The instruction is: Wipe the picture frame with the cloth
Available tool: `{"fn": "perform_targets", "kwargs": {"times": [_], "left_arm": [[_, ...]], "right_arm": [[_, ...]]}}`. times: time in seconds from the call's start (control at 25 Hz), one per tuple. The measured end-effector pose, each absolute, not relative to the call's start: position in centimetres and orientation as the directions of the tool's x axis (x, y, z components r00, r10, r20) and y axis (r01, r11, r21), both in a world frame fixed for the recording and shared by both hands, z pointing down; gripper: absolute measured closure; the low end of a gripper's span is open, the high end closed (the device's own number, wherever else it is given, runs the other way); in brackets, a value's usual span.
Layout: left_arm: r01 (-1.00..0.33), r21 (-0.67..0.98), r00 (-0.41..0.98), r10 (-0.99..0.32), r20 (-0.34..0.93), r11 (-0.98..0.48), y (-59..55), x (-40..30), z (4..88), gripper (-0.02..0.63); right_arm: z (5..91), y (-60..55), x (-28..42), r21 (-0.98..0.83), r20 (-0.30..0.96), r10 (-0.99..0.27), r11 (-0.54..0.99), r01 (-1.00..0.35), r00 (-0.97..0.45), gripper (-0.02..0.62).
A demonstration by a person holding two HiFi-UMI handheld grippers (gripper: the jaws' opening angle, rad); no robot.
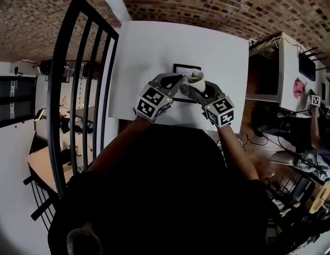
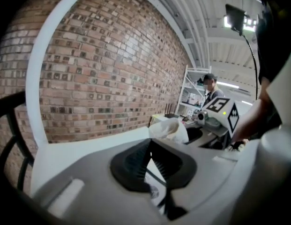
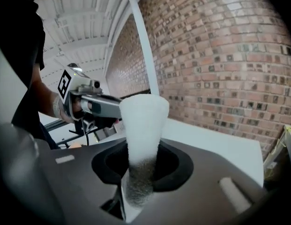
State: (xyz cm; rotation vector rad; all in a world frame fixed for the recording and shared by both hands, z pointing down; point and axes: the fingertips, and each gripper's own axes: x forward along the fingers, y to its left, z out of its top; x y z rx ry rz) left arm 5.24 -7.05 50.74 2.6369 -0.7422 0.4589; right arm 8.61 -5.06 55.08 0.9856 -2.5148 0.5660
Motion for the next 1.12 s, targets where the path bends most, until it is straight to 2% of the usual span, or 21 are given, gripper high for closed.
{"fn": "perform_targets", "kwargs": {"times": [0.28, 0.52, 0.72, 1.12], "left_arm": [[-0.544, 0.101, 0.834, -0.522, 0.181, -0.833, -7.9, 5.7, 41.2, 0.604], [-0.543, 0.059, 0.839, -0.539, 0.079, -0.837, -6.6, 5.3, 36.4, 0.604], [-0.558, 0.020, 0.830, -0.558, 0.029, -0.829, -6.2, 5.0, 34.7, 0.604], [-0.559, 0.008, 0.828, -0.558, 0.045, -0.829, -4.9, 4.9, 35.0, 0.604]], "right_arm": [[42.7, -7.1, 8.0, -0.141, 0.176, -0.665, 0.713, -0.687, -0.726, 0.482], [36.1, -6.7, 8.3, -0.093, 0.039, -0.693, 0.715, -0.693, -0.720, 0.483], [33.7, -6.1, 8.7, -0.026, -0.005, -0.700, 0.714, -0.700, -0.714, 0.485], [33.7, -5.2, 8.4, -0.011, 0.009, -0.698, 0.716, -0.698, -0.716, 0.483]]}}
